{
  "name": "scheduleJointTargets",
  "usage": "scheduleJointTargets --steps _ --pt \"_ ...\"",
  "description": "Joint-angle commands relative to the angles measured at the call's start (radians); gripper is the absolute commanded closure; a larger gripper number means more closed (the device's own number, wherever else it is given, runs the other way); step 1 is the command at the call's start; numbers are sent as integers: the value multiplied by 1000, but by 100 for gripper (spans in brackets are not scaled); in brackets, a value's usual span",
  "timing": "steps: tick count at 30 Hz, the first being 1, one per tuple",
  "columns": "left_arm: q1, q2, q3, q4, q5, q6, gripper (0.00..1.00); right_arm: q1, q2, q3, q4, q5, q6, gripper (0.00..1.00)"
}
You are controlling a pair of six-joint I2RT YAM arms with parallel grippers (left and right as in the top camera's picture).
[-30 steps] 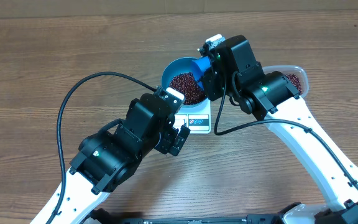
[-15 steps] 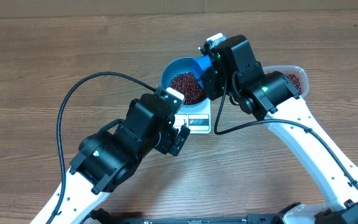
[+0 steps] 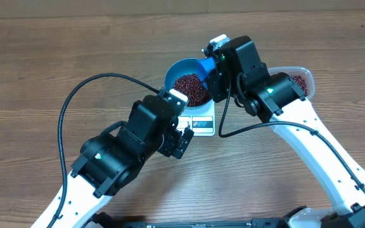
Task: Scoop item into bowl and weigh 150g on scale
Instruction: 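Hold the blue scoop tipped over the teal bowl while scale settles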
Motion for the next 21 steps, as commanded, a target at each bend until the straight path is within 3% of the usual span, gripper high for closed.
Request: scheduleJointTargets --steps 1,21 --pt "2 3 -11 0 12 -14 0 -6 0 17 12 8 -7 96" --pt "2 3 -11 0 12 -14 0 -6 0 17 -10 -10 -18 96"
